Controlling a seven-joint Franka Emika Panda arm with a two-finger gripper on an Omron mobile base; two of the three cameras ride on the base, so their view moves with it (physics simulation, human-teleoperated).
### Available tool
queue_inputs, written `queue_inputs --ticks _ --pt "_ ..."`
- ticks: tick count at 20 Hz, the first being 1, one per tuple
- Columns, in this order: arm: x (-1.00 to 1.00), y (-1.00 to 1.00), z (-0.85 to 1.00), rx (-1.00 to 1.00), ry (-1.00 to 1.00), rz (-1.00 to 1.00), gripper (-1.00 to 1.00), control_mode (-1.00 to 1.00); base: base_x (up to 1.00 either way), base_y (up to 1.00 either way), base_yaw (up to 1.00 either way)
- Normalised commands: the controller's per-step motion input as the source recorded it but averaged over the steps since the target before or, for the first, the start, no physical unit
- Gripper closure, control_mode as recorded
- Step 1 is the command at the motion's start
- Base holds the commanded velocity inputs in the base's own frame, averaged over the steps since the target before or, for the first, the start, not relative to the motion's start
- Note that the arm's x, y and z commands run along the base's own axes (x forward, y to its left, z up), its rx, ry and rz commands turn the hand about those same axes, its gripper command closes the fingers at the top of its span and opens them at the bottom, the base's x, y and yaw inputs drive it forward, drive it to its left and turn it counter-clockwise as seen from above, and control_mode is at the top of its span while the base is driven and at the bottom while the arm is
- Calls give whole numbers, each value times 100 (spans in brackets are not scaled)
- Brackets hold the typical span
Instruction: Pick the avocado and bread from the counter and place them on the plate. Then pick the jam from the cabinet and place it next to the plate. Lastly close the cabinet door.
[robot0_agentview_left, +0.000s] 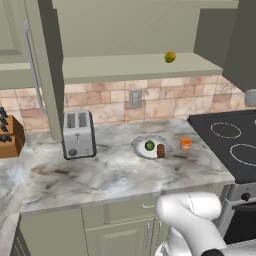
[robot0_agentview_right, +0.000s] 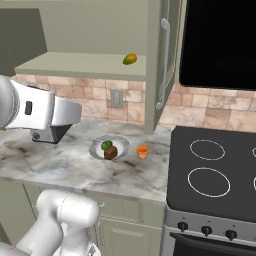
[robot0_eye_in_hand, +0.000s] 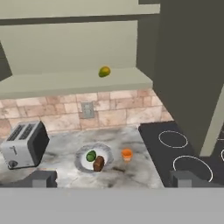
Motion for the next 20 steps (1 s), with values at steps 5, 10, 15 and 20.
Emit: queue_inputs --ticks 5,10,15,20 --pt "-94 -16 -60 -10 9 16 -100 -100 0 0 0" --pt "-47 -37 -14 3 -20 7 -100 -100 0 0 0" --pt "4 -23 0 6 -9 5 -100 -100 0 0 0" --pt "28 -24 0 6 -2 7 -100 -100 0 0 0"
